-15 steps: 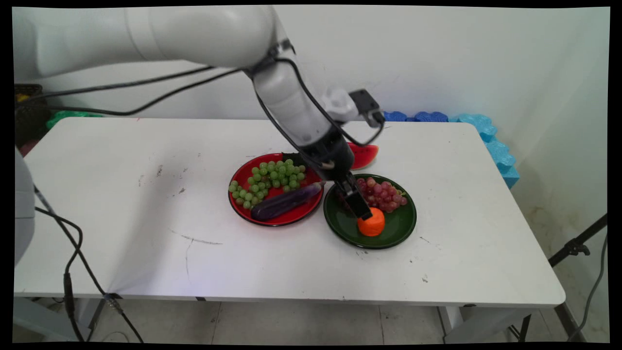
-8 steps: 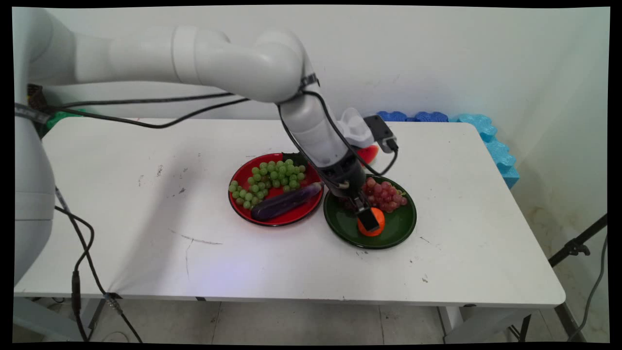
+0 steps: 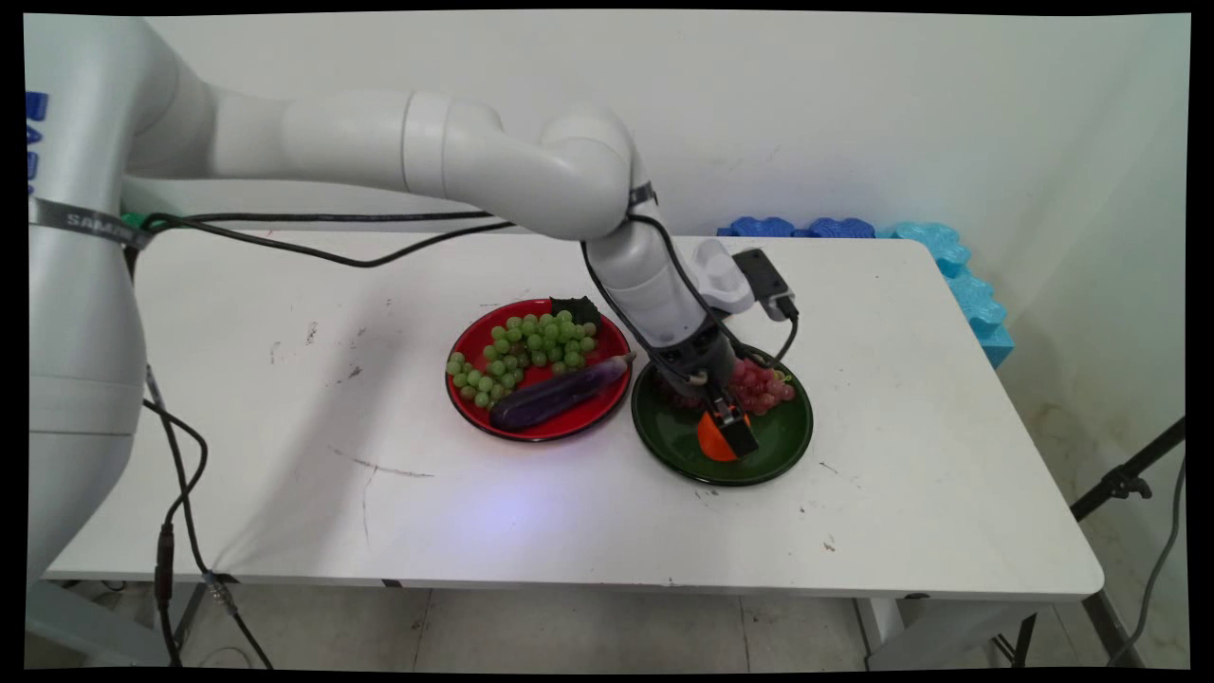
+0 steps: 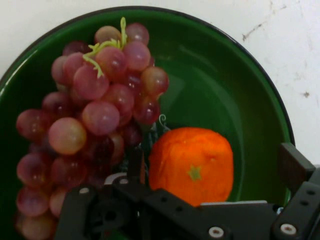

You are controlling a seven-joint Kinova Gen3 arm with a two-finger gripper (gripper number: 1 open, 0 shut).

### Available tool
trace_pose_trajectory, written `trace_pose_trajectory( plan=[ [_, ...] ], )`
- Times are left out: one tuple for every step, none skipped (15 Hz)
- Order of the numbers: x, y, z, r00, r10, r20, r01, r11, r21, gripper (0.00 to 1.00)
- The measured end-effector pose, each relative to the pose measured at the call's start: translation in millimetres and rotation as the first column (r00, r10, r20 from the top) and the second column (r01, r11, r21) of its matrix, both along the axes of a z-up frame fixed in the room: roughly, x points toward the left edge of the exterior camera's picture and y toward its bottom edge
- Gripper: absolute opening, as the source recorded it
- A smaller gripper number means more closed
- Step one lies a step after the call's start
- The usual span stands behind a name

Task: Pick up the mandarin from the green plate

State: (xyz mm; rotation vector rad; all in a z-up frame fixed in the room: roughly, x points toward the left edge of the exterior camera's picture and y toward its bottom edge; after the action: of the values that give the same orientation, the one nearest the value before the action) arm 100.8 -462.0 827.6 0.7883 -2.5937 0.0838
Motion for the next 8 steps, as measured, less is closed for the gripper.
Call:
trace_pose_trajectory(
  plan=[
    [-2.2,-1.1,-3.2,1.0,0.0,-0.001,0.0,1.0,0.001,1.0],
    [-4.1,-2.2,-6.6,1.0,0.0,-0.003,0.0,1.0,0.002,1.0],
    [-5.9,-2.8,-9.3,1.0,0.0,-0.004,0.0,1.0,0.004,1.0],
    [-7.3,-3.2,-11.3,1.0,0.0,-0.004,0.0,1.0,0.007,1.0],
    [-9.0,-3.1,-13.1,1.0,-0.002,-0.005,0.002,1.0,0.01,1.0],
    [-10.5,-3.0,-14.4,1.0,-0.003,-0.006,0.003,1.0,0.012,1.0],
    [-11.7,-2.8,-15.2,1.0,-0.005,-0.007,0.005,1.0,0.013,1.0],
    [-12.8,-2.8,-15.6,1.0,-0.008,-0.008,0.008,1.0,0.012,0.0]
  ],
)
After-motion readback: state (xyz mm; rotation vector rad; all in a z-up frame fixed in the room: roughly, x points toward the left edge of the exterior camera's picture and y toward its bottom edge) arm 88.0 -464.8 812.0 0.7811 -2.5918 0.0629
